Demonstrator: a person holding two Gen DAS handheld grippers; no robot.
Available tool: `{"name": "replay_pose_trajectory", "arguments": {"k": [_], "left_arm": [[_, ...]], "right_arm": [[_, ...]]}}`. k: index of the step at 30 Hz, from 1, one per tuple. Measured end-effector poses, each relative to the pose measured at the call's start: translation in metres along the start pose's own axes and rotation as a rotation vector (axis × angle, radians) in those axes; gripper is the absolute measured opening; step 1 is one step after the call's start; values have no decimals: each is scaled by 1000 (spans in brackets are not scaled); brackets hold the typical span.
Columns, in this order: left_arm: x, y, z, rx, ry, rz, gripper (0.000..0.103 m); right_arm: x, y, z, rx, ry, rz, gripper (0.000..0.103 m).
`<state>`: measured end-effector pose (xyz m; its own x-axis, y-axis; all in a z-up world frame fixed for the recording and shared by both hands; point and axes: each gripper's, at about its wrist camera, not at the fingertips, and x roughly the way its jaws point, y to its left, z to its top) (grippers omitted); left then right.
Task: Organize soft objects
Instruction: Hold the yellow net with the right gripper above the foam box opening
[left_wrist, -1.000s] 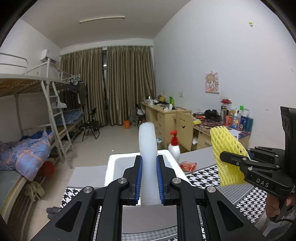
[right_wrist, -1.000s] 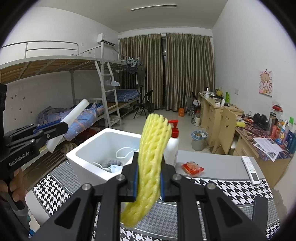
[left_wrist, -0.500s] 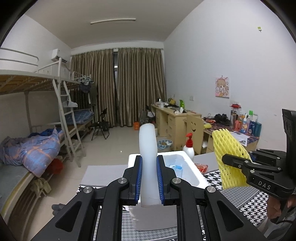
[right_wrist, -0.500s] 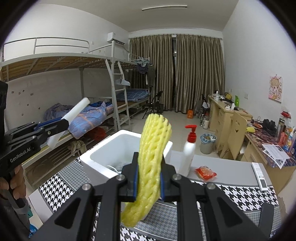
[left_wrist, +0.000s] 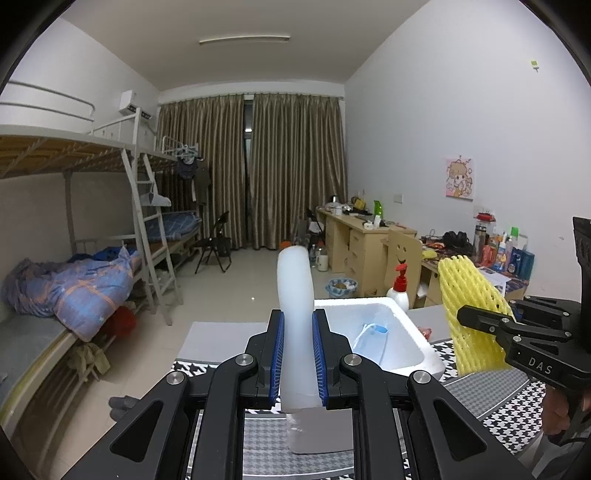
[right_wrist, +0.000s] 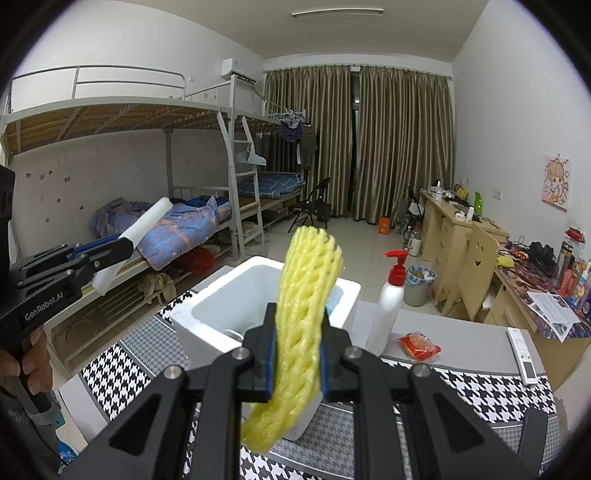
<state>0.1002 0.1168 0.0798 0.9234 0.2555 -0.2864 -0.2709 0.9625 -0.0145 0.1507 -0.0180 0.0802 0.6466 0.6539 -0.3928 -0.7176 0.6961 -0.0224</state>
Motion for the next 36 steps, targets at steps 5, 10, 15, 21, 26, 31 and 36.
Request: {"name": "replay_pose_trajectory", "arguments": {"k": [5,10,15,21,26,31,36], "left_arm": [[-1,-1,-2,9,-2,18,16],[-6,-3,-4,5,-9,33,16],[-11,-5,-8,7,-17,40,16],[-10,-3,-9,-2,-15,44,16],[-9,0,-13,-5,-16,47,16],[-9,3,-17,-14,-8,55,16],[-11,7,-18,-21,-10,73,16]], "right_arm": [[-2,1,2,-11,-13,5,21],[0,3,2,-15,-11,15,21],[3,5,0,-25,-1,20,21],[10,11,3,-36,14,22,21],[16,14,5,-47,23,20,21],[22,18,7,-55,29,26,21],[26,21,7,-60,33,39,21]]}}
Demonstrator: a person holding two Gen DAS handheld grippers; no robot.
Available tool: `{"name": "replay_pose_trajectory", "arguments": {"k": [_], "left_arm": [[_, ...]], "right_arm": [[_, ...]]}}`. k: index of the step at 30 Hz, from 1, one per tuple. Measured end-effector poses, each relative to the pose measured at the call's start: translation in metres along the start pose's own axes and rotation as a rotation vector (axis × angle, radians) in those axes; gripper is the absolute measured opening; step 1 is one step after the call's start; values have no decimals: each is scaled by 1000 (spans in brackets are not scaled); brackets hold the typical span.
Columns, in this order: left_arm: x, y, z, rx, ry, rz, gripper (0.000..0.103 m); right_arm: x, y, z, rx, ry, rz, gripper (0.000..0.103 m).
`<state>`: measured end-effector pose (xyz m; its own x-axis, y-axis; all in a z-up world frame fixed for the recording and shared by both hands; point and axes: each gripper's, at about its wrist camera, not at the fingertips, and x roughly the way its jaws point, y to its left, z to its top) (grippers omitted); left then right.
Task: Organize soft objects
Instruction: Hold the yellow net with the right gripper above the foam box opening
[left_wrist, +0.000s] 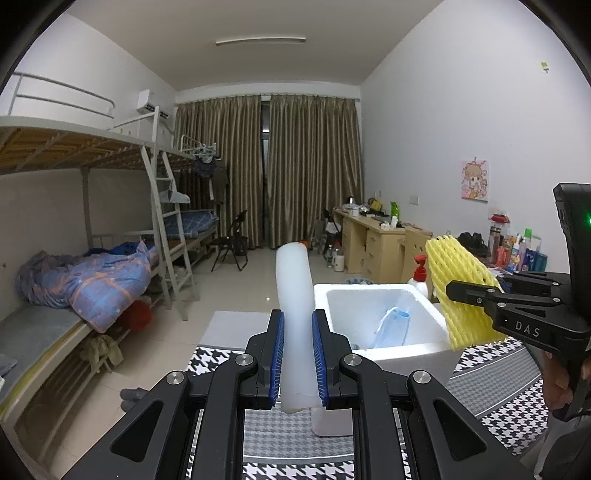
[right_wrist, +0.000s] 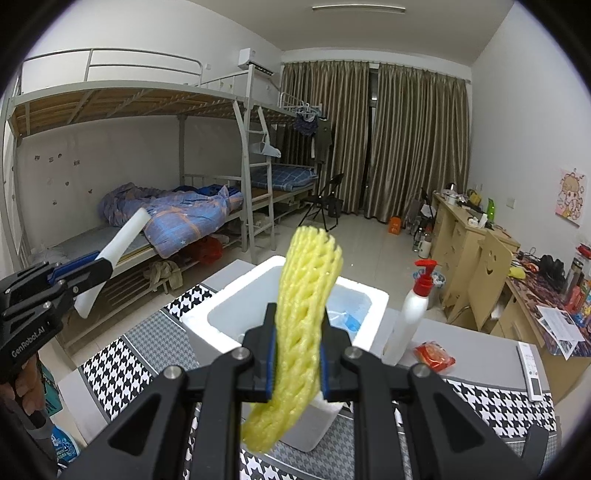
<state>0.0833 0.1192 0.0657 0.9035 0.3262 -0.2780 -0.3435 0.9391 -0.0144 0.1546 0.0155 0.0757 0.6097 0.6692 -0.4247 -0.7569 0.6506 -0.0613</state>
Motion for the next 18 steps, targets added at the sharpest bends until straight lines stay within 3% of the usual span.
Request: {"name": "replay_pose_trajectory", "arguments": {"k": [18], "left_arm": [[5,9,-9,-30,36,57,16]], "right_arm": [[20,-3,3,-1,28,31,21]]}}
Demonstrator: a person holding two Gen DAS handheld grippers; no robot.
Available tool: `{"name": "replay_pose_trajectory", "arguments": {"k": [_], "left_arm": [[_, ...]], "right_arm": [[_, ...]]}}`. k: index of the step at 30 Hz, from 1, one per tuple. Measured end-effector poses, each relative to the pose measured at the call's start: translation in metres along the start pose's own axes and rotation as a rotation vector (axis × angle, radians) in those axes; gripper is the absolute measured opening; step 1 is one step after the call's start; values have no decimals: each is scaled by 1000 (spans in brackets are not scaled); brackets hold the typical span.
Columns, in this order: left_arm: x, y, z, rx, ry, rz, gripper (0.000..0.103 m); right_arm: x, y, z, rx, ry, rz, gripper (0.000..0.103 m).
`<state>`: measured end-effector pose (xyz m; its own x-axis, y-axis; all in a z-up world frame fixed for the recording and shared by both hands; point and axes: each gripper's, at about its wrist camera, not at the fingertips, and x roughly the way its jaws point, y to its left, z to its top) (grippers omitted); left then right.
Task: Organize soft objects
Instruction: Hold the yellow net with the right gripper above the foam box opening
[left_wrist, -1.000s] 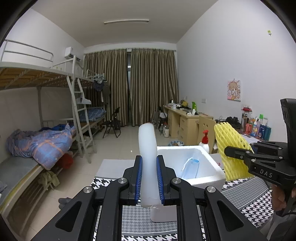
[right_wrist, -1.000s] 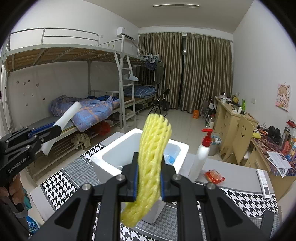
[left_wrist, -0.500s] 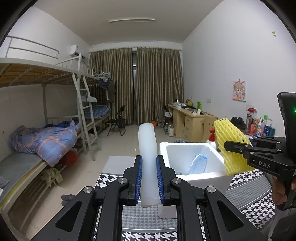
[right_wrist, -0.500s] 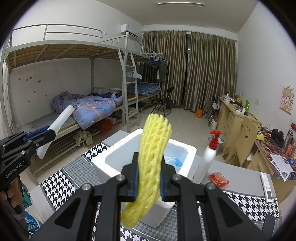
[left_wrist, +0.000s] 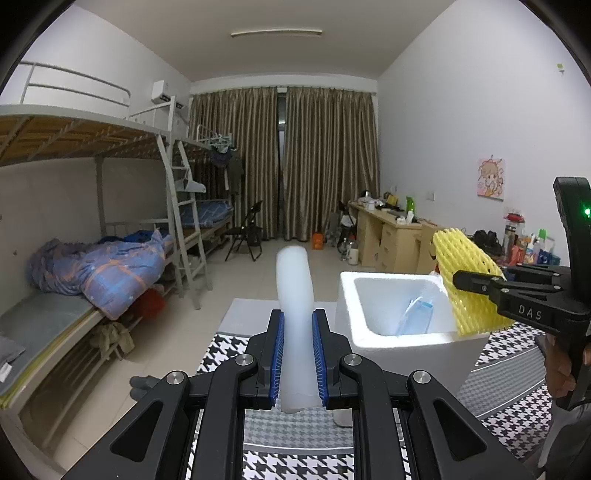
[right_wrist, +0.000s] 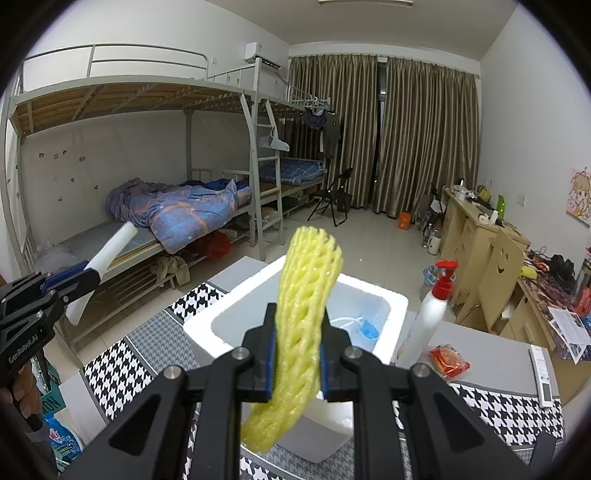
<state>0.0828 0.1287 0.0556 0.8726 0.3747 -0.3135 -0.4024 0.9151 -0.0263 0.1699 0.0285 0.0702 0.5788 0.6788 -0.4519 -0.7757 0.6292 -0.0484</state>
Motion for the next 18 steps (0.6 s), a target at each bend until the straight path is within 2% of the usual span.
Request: {"name": "replay_pose_trajectory", "arguments": {"k": [18], "left_arm": [[1,12,-8,-30,19,41,16]], "right_arm": [[21,3,8,-19,29,26,21]]}}
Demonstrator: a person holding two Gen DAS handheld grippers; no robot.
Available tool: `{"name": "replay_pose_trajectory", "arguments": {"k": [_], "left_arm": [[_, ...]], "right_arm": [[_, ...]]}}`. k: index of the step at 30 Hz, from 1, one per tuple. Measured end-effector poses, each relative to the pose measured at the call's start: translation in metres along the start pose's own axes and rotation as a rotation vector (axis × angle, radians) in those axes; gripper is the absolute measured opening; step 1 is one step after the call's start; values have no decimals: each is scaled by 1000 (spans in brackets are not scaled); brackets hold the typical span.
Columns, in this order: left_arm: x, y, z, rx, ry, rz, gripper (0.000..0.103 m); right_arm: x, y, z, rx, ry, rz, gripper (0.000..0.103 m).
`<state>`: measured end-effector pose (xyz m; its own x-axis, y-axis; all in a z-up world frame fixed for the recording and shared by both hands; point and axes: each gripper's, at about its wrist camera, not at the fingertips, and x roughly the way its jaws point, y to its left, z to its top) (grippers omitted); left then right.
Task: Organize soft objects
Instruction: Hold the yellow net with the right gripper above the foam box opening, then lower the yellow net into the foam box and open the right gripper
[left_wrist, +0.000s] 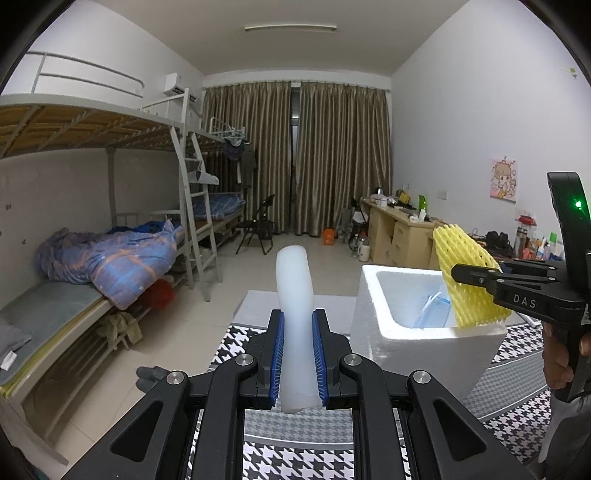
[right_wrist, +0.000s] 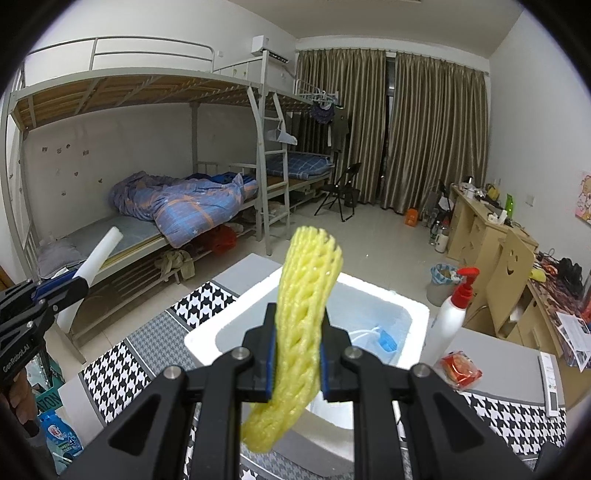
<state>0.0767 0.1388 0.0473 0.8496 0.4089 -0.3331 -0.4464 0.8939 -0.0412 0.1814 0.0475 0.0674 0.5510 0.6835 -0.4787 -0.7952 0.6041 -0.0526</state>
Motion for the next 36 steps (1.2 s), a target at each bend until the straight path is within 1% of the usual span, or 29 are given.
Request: {"name": "replay_pose_trajectory", "arguments": {"k": [6,14,25,31,33,34,35,36], "left_arm": [[5,0,-1,-15,14,-13,16],[10,6,-2,-16,18,-7,16],[19,10,-4,-23,31,-4,16],[19,9,-4,-23,31,-5,16],[19,9,-4,-23,31,-8,16],[19,9,-4,-23,30,-9,16],[19,10,-4,-23,30,-9,16],[20,10,-4,-25,30,-9,16]], "right_arm": [[9,1,2,1,17,-5,21],[23,-5,8,23,42,-15,21],[44,-2,12,27,79,-30,21],[54,0,11,29,119,-31,23],[57,1,11,30,128,-31,29],[57,2,11,29,133,-28,38],[58,2,11,29,135,-29,51],[58,4,11,25,131,-39,57]]}}
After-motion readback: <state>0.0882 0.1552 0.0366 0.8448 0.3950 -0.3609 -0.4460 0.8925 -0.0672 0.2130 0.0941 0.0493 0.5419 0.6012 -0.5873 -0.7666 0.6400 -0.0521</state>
